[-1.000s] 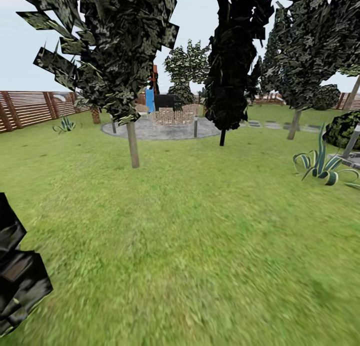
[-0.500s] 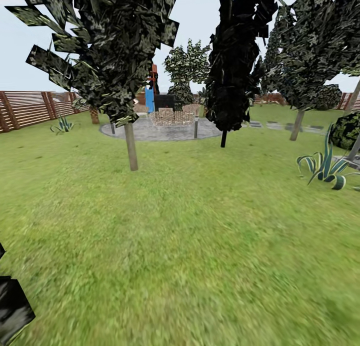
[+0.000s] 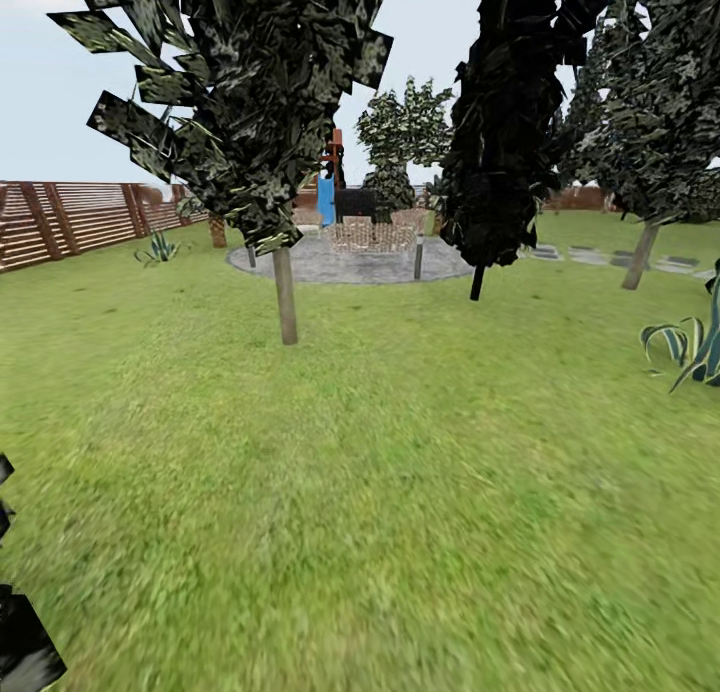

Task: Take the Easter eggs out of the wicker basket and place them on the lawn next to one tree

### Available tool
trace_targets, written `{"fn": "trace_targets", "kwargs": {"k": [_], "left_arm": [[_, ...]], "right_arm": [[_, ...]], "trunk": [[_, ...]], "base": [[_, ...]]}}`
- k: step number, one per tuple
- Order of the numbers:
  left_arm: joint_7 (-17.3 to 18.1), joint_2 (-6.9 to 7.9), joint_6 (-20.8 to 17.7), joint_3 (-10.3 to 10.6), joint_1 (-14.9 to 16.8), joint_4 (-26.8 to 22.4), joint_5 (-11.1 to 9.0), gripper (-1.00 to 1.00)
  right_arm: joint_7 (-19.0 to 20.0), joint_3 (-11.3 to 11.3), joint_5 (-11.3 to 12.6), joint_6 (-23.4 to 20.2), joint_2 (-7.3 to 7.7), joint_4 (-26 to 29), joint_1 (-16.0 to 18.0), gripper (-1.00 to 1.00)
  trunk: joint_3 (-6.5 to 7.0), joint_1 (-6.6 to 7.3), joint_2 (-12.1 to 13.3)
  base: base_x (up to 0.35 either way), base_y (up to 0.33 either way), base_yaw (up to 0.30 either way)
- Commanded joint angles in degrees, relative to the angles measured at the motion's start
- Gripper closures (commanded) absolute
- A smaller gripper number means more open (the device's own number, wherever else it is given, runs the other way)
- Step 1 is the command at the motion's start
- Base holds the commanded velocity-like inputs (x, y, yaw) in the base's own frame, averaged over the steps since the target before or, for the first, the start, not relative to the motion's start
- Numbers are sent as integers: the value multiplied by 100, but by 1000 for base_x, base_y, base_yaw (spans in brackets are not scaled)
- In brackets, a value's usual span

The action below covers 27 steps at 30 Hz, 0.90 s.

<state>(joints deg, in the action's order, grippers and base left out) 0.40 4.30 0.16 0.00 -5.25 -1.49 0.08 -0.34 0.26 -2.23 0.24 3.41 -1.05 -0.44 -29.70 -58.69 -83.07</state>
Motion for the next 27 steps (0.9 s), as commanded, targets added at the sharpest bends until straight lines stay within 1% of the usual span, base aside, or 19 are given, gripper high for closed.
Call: {"fn": "trace_targets", "kwargs": {"k": [1,7,10,27], "left_arm": [[4,1,2,0,-3,-10,1,-100],[4,1,0,0,-3,-10,1,-100],[4,1,1,0,-3,-10,1,-100],[4,1,1,0,-3,-10,1,-100]], "right_arm": [[-3,2,-24,2,-1,0,0,-100],[-5,0,-28,3,-5,0,0,-100],[-3,2,-30,3,-4,0,0,-100],[-1,9,-41,2,2,0,0,-100]], "trunk": [[-3,-4,-1],[-3,-4,-1],[-3,-4,-1],[-3,-4,-1]], "base": [[341,0,253],[341,0,245],[341,0,150],[341,0,12]]}}
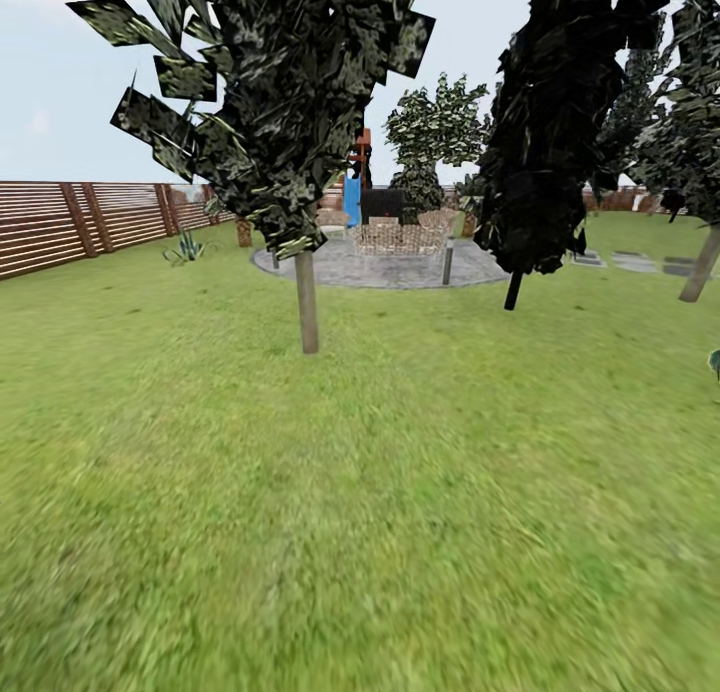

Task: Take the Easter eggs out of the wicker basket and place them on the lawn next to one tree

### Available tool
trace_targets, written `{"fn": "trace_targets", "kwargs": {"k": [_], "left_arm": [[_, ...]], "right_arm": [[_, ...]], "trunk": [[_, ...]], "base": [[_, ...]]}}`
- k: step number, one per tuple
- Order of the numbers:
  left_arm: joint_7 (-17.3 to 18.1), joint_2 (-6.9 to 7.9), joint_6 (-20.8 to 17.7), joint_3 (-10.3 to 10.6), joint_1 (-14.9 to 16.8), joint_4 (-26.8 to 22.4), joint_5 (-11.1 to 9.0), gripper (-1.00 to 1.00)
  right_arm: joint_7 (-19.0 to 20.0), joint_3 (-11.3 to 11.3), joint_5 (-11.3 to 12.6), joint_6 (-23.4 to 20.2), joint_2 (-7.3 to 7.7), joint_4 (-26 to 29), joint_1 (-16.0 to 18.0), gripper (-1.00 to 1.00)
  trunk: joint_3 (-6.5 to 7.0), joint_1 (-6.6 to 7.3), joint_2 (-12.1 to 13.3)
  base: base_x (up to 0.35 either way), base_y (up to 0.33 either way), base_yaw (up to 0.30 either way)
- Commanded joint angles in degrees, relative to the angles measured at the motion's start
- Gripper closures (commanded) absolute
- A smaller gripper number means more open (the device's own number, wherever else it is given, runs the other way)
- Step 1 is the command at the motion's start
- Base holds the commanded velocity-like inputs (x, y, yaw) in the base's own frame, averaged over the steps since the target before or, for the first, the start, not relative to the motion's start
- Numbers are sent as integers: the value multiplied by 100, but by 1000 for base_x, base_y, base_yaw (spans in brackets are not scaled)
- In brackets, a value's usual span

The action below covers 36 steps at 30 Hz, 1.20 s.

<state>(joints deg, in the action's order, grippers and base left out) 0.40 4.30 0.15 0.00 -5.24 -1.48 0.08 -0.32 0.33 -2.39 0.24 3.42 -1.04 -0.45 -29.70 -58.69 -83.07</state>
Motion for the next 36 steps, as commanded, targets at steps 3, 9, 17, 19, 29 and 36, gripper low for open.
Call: {"fn": "trace_targets", "kwargs": {"k": [3,9,17,19,29,36], "left_arm": [[4,1,1,0,-4,-11,1,-100],[4,1,2,0,-4,-11,1,-100],[4,1,2,0,-4,-11,1,-100],[4,1,2,0,-4,-11,1,-100],[4,1,2,0,-4,-11,1,-100],[4,1,2,0,-4,-11,1,-100]], "right_arm": [[-3,2,-29,3,1,-1,1,-100],[-3,2,-29,3,1,-1,1,-100],[-3,1,-9,7,-5,-1,1,-100],[-7,-1,-7,9,-4,-1,1,-100],[-12,-4,-6,8,-7,-1,1,-100],[-12,1,-10,3,-8,-1,1,-100]], "trunk": [[-3,-4,-1],[-3,-4,-1],[-3,-4,-1],[-3,-4,-1],[-3,-4,-1],[-3,-4,-1]], "base": [[341,0,0],[341,0,0],[341,0,0],[341,0,67],[341,0,236],[341,0,256]]}}
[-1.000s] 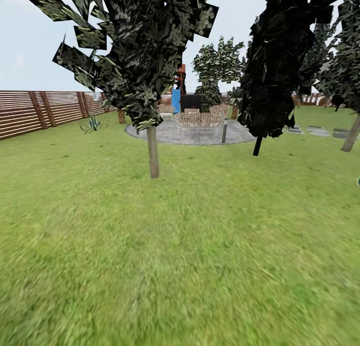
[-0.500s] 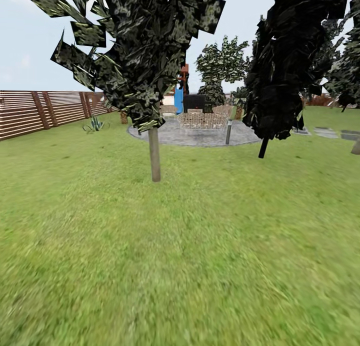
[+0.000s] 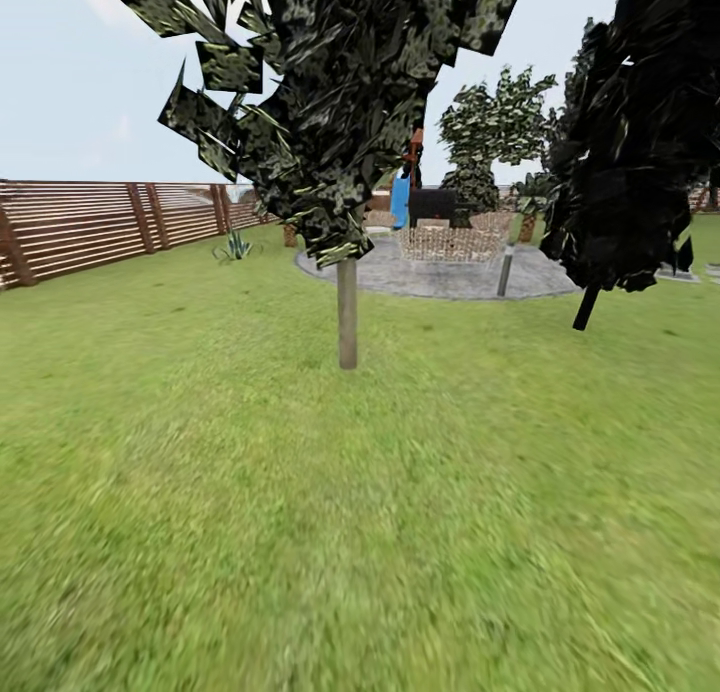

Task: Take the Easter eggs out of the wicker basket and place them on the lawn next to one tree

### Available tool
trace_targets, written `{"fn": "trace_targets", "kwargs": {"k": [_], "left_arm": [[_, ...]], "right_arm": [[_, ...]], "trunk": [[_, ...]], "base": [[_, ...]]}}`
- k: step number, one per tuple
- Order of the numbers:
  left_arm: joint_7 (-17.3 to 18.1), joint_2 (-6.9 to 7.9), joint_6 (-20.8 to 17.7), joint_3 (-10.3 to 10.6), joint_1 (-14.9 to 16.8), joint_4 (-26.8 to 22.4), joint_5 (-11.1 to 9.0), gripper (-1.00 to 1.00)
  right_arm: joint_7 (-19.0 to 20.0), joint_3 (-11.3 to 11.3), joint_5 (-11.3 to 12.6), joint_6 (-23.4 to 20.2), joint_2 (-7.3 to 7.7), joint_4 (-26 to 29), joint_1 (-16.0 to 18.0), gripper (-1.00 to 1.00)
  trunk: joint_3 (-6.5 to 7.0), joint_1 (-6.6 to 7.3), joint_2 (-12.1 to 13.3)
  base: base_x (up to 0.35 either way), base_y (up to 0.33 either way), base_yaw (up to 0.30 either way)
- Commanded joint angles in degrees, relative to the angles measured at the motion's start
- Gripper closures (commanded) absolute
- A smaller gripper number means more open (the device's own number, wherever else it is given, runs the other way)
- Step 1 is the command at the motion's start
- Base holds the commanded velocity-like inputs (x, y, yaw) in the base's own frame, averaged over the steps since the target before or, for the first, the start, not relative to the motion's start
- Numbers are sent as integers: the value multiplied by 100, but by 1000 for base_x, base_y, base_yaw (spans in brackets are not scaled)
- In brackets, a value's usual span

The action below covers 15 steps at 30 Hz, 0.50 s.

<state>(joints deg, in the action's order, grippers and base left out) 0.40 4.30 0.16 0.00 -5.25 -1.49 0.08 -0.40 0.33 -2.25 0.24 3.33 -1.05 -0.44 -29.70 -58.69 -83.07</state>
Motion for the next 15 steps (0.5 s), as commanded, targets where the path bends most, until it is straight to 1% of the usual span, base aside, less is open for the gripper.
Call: {"fn": "trace_targets", "kwargs": {"k": [1,15], "left_arm": [[4,1,2,0,-3,-10,1,-100],[4,1,2,0,-3,-10,1,-100]], "right_arm": [[-4,-1,-23,2,2,0,0,-100],[-4,-6,-24,2,1,0,0,-100]], "trunk": [[-3,-4,-1],[-3,-4,-1]], "base": [[341,0,257],[341,0,257]]}}
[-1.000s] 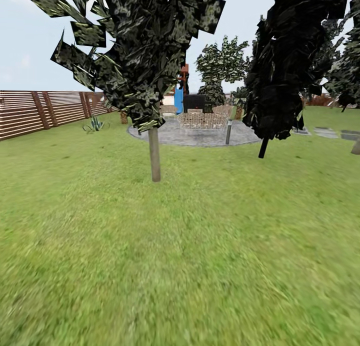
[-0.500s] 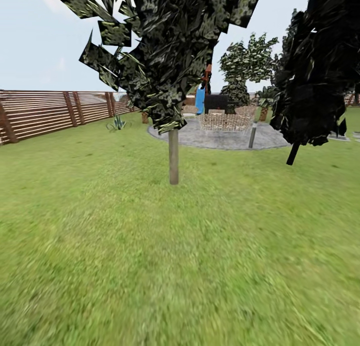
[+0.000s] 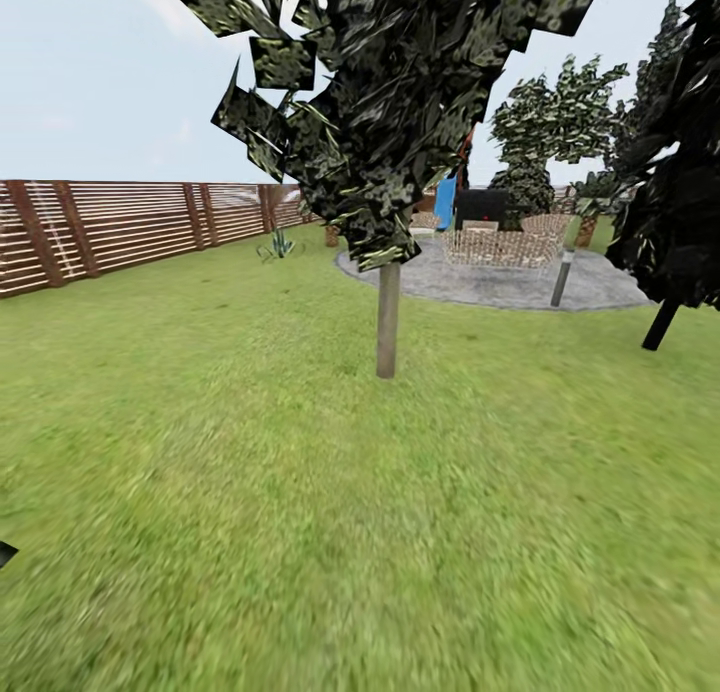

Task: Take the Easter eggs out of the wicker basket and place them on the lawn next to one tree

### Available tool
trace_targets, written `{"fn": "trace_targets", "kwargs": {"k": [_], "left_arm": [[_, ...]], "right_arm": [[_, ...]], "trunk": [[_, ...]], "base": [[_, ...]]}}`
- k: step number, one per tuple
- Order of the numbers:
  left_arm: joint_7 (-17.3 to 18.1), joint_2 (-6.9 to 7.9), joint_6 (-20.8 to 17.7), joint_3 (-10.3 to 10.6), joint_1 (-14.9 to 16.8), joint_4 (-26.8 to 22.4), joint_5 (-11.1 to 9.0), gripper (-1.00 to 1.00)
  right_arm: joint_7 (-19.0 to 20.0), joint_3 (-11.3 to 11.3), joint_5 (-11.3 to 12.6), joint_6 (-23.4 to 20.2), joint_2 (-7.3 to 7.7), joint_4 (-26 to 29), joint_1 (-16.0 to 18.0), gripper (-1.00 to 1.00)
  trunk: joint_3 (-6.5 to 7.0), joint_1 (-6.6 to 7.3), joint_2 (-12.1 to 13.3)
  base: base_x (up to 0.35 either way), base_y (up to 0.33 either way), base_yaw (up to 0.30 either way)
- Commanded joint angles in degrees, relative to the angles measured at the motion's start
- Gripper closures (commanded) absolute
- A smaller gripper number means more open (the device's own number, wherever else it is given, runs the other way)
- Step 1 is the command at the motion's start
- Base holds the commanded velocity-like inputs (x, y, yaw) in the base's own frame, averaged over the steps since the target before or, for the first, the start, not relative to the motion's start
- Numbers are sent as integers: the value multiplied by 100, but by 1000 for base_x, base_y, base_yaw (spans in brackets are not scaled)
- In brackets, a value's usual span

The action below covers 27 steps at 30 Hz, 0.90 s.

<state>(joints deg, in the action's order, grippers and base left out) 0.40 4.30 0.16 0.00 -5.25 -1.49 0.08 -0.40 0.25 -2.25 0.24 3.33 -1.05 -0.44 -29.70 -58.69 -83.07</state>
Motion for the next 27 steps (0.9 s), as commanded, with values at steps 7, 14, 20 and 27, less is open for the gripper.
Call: {"fn": "trace_targets", "kwargs": {"k": [7,14,20,27], "left_arm": [[4,0,2,0,-3,-10,1,-100],[4,1,2,0,-3,-10,1,-100],[4,1,1,0,-3,-10,1,-100],[4,1,2,0,-3,-10,1,-100]], "right_arm": [[-4,0,-22,3,1,0,0,-100],[-4,1,-22,3,1,0,0,-100],[-4,1,-22,3,1,0,0,-100],[-4,1,-29,3,7,0,0,-100]], "trunk": [[-3,-4,-1],[-3,-4,-1],[-3,-4,-1],[-3,-4,-1]], "base": [[341,0,257],[341,0,257],[341,0,218],[341,0,34]]}}
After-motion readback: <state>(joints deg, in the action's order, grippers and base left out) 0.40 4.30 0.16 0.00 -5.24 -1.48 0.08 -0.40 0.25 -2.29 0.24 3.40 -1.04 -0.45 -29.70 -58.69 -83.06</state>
